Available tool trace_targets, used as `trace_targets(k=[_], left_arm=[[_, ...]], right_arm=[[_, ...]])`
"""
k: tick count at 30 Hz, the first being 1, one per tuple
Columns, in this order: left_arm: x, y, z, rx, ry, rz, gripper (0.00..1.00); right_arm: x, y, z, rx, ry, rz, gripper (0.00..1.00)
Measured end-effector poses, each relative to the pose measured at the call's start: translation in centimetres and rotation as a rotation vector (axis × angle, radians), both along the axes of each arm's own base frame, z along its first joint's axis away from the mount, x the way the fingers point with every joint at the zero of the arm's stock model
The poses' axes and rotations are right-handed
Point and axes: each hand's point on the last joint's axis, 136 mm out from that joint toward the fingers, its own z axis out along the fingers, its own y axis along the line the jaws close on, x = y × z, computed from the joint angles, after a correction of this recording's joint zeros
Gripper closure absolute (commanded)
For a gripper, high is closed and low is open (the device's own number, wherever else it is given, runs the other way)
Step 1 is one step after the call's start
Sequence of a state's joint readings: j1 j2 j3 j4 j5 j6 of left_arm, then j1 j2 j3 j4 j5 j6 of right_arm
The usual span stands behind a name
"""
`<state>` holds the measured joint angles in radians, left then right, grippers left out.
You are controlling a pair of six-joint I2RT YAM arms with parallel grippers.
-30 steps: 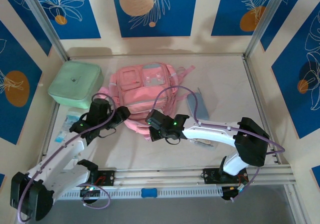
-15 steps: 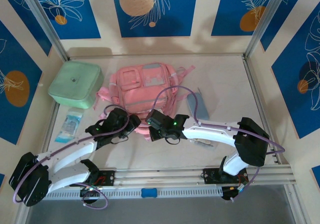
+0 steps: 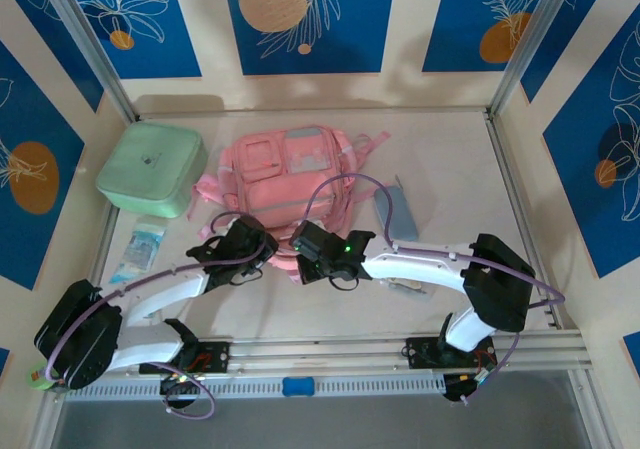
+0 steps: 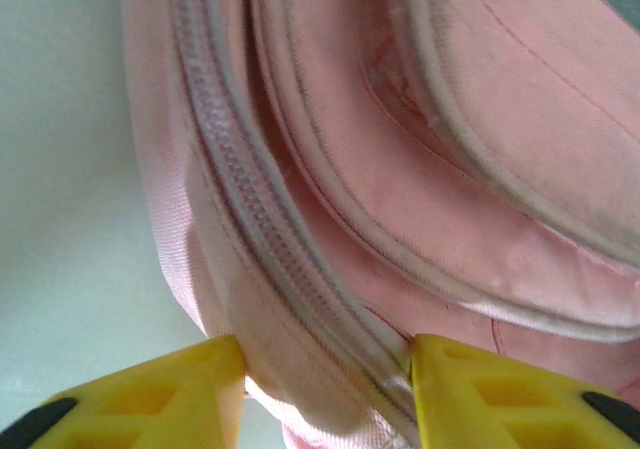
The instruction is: Pack the student bag
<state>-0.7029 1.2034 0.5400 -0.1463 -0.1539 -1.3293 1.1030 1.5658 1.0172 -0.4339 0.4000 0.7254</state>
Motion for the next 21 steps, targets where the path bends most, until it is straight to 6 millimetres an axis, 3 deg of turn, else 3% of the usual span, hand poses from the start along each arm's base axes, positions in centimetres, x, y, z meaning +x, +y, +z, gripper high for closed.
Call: trace_targets(k=[10, 17, 21], left_arm=[[0.2, 0.2, 0.0, 0.038, -0.008, -0.019, 1.00], [0.4, 1.0, 1.0, 0.051, -0.030, -0.036, 1.00], [0.6, 2.1, 1.5, 0.051, -0.035, -0.038, 1.00]], right_arm=[[0.2, -0.4, 0.0, -0.017, -0.014, -0.010, 1.00], [0.3, -1.1, -0.1, -0.048, -0.028, -0.011, 1.00], [0.9, -2.5, 0.5, -0.042, -0.046, -0.033, 1.00]])
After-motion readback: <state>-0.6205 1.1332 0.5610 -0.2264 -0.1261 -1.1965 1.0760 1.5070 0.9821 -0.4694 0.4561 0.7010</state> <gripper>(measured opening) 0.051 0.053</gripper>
